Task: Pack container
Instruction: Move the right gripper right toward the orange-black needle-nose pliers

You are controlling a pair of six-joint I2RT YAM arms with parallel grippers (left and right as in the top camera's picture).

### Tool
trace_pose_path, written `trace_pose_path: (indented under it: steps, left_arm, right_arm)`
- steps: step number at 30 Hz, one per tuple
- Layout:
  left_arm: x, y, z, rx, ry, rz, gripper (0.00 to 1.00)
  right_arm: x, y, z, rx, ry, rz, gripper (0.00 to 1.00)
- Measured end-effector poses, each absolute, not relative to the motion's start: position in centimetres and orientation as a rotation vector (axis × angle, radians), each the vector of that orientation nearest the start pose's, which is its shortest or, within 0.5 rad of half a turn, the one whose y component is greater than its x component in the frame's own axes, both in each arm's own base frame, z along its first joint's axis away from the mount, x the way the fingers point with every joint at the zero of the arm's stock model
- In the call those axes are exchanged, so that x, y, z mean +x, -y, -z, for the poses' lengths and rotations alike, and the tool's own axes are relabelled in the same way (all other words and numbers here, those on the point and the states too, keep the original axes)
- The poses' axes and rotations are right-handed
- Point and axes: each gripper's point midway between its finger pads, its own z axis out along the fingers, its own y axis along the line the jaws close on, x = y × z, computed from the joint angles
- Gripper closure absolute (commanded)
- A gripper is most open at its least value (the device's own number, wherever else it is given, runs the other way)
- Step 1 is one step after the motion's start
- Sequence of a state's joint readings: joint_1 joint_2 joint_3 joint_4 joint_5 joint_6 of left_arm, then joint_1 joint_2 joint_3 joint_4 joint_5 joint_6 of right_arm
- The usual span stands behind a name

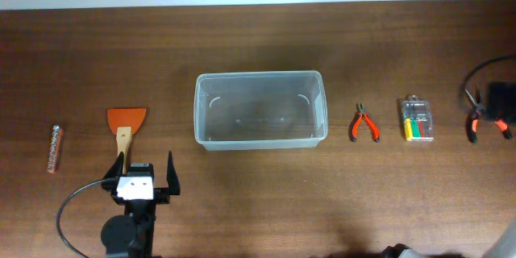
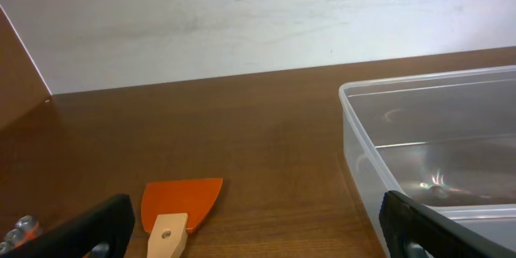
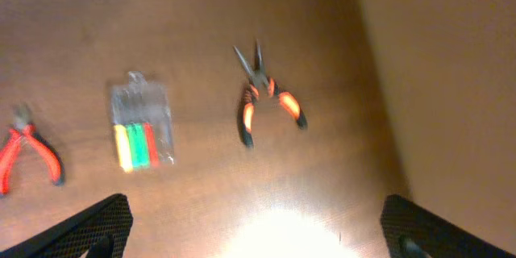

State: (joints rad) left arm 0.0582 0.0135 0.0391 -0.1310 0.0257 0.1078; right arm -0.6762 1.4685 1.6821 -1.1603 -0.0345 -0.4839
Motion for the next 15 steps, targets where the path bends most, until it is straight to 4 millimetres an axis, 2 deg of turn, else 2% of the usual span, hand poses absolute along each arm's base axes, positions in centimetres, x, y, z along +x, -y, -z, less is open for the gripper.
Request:
trace_pose_path:
  steps: [3, 6, 9, 15]
  left_arm:
    - [24.4, -1.0, -15.7, 0.061, -1.677, -0.104, 0.01]
    - [24.4, -1.0, -15.7, 0.061, -1.677, -0.104, 0.01]
    - [24.4, -1.0, -15.7, 0.061, -1.677, -0.104, 0.01]
    - [24.4, -1.0, -15.7, 0.061, -1.677, -0.104, 0.01]
  right_arm:
    - [28.3, 25.2, -26.9, 0.31, -2.634, 0.323, 0.02]
    - [28.5, 27.0, -25.6, 0.346, -2.66, 0.269, 0.01]
    - [29.2, 27.8, -24.9, 0.344, -2.657, 0.25, 0.01]
    - [30.3, 28.5, -25.0, 0.317, -2.621, 0.258, 0.01]
